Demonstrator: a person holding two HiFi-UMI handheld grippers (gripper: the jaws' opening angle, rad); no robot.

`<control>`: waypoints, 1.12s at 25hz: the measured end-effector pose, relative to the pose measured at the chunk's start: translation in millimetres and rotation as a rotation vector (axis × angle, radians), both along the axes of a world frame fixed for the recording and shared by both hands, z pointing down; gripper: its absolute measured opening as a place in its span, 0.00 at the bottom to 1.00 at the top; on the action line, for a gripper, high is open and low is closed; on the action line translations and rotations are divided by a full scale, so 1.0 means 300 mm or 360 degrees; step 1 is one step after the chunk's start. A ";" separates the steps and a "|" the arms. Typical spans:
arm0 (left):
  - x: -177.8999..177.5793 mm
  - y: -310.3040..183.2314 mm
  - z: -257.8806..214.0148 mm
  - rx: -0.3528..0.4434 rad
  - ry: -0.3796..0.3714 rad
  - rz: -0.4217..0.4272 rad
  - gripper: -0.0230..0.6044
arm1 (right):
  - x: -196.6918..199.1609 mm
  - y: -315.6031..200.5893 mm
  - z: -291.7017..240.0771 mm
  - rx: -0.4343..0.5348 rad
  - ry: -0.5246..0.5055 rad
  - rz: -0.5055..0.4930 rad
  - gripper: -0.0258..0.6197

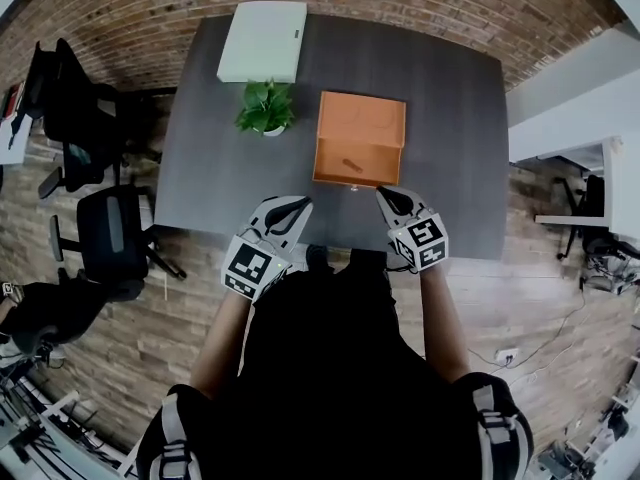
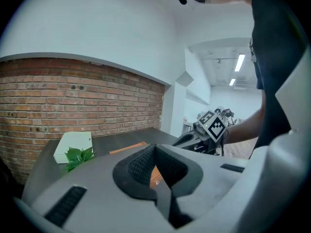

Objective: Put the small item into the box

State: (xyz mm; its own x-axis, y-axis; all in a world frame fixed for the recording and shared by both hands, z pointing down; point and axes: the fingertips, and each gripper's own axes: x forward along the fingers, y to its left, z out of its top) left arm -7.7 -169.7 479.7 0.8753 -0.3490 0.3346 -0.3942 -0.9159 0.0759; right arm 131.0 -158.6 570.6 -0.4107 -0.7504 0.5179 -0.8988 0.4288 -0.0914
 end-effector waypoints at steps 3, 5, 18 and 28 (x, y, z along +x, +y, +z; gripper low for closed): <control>-0.037 -0.016 0.013 -0.0029 0.0003 -0.0034 0.07 | -0.048 0.021 -0.029 0.0024 -0.0032 -0.0016 0.08; -0.049 -0.029 0.016 -0.0035 0.0014 -0.0044 0.07 | -0.058 0.034 -0.050 0.0046 -0.0035 -0.0012 0.08; -0.008 -0.007 0.028 -0.0062 0.0062 0.0033 0.07 | -0.054 0.086 -0.194 0.0185 -0.0022 0.0025 0.08; -0.019 -0.013 0.007 -0.0047 0.0096 0.0044 0.07 | -0.095 0.087 -0.303 0.0292 0.0060 -0.0027 0.08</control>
